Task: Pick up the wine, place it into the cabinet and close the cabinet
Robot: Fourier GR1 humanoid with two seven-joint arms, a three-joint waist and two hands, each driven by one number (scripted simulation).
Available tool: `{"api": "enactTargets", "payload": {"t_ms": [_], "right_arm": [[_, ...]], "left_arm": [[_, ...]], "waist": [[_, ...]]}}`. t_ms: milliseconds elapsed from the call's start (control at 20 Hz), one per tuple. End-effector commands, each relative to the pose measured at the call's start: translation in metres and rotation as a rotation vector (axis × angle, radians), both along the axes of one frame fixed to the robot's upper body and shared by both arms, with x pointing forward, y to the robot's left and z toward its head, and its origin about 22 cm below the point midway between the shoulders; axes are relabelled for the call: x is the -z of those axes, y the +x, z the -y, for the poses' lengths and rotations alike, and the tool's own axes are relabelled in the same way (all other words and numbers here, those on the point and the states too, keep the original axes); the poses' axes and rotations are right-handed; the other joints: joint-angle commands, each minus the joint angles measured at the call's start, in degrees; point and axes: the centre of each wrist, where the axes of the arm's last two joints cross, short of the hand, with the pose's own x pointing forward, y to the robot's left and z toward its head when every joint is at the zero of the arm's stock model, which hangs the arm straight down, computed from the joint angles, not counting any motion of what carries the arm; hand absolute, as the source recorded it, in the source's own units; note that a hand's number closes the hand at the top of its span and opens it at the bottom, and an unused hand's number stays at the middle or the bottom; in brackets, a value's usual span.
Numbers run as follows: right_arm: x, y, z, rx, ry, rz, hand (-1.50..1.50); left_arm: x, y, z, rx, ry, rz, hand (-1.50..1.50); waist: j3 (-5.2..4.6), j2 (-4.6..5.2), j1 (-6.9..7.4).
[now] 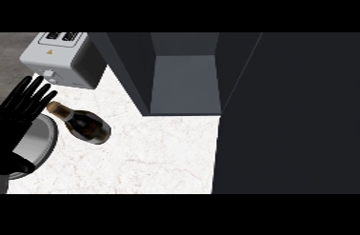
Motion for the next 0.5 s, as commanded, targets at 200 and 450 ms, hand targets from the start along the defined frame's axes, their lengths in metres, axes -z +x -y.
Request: {"api": "enactTargets", "payload": {"t_ms": [200,450], "right_arm": [[-0.020,-0.024,-0.001,-0.040,0.050,0.035,-1.50],[-0.018,-0.026,-0.005,-0.057,0.040,0.050,-1.50]], "left_arm": [[0.046,-0.004,0.003,-0.010,0.004,-0.013,-1.50],[0.046,0.011,-0.001,0.003,0.000,-0.026,-1.50]], "waist": [[-0.03,0.00,0.14],[-0.01,-0.01,0.13]]}}
